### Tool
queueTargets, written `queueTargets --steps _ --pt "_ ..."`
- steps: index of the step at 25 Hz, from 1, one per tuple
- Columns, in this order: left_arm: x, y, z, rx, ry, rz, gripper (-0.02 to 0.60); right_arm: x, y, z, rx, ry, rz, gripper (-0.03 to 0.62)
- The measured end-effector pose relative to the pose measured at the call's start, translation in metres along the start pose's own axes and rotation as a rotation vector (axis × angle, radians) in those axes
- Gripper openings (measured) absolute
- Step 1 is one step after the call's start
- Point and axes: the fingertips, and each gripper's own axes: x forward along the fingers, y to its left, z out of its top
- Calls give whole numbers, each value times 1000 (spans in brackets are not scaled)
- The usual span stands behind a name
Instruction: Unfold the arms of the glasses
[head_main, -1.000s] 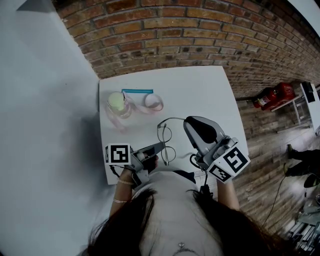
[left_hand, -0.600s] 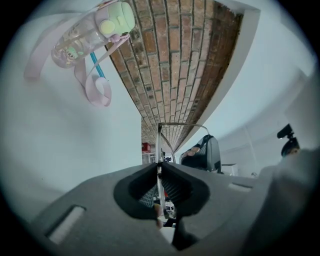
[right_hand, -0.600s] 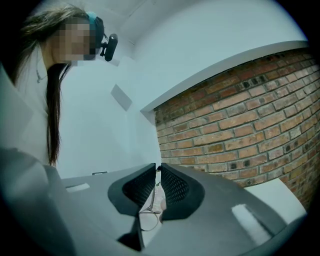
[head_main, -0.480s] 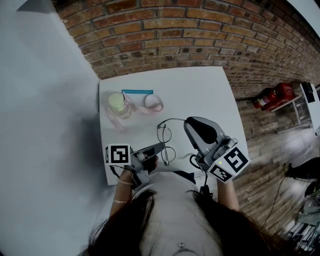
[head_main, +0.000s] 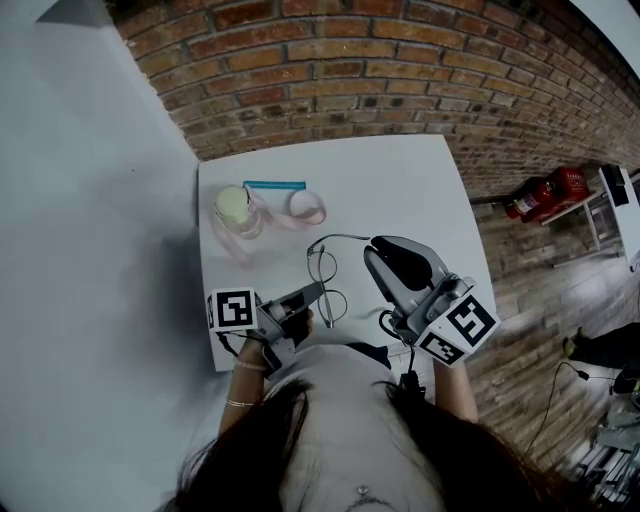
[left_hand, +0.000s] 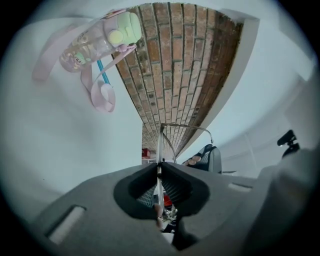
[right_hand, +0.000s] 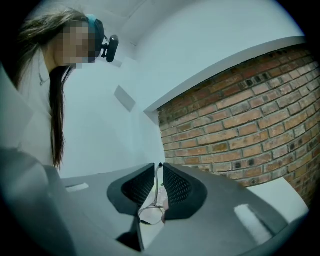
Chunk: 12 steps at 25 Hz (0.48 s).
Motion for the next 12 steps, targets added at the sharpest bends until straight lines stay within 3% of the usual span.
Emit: queueTargets --steps 2,5,12 --pt "-1 0 2 4 -10 1 21 -1 0 -1 1 2 0 51" --pt "3 -13 3 -39 -38 -59 21 -1 1 -1 1 8 0 49" --pt "1 -16 5 -33 -56 -65 21 4 7 -14 0 47 12 38"
